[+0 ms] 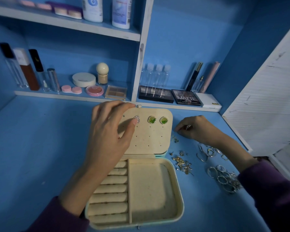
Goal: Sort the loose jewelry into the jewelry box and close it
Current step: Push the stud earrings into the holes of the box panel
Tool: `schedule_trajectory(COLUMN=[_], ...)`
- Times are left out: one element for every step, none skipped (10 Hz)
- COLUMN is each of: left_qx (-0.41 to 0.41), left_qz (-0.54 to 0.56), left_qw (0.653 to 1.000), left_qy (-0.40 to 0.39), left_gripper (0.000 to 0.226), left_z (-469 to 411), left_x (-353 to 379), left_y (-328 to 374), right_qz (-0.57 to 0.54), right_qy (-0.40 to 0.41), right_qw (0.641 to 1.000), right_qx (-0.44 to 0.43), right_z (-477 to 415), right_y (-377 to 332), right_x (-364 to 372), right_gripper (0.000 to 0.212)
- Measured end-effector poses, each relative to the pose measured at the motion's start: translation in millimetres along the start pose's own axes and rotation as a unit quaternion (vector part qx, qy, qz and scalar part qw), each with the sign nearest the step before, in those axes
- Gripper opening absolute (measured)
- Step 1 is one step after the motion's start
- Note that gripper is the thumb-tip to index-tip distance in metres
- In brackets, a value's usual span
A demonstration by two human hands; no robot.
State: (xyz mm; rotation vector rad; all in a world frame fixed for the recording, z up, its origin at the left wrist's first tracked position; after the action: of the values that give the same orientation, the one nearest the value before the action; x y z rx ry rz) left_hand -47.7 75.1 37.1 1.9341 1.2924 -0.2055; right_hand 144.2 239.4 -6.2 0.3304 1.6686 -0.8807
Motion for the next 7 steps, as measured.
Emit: schedule_trajectory(left_qx=[0.001,0.001,0.001,0.002,0.001,0.001,0.001], left_qz=[0.0,0.001,0.0,0.002,0.001,0.001,0.002], left_qw=[1.0,1.0,1.0,1.0,1.0,1.0,1.0], left_qy=[0.002,0.003,0.005,0.004,0.003,0.001,0.0], left_gripper=[0.036,0.037,0.037,0.036,0.037,0.037,0.037], left_z=[-0.2,-0.3,0.1,0.0,0.0,-0.1,-0.4], left_x=[-0.2,-0.4,-0.8,-0.7,-0.5,-0.5,-0.7], left_y=[0.3,0.5,0.5,0.6,1.0,1.1,0.9], right_qz=[-0.005,-0.006,0.003,0.012,0.016,0.012,0.006], right_qy=[-0.001,-0.001,-0.001,-0.004,-0.004,-0.005,0.0], right_qw=[1.0,1.0,1.0,1.0,1.0,1.0,1.0], right_qx=[0.002,0.004,-0.001,-0.006,-0.007,-0.004,0.003], right_z=[0.2,0.5,0.2,-1.2,-2.6,-3.0,-2.8], right_y=[0.7,0.9,-0.8,-0.9,0.2,0.7,1.7], right_x=[0.1,0.2,0.4,1.9,3.1,3.3,2.4], right_gripper=[0.013,0.014,0.014,0.015,0.016,0.017,0.018])
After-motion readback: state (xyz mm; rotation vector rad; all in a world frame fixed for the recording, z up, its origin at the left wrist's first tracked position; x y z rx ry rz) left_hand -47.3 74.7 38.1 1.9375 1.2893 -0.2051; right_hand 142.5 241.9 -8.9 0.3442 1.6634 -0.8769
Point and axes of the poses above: each hand's wrist, its own z-axis away from the middle knuckle, its own x-axis out of the palm, y = z × x, the point moved 8 cm from there along -z, towards the middle knuckle, and after that the axes turned 2 degrees about -y, right-handed, at the moved point
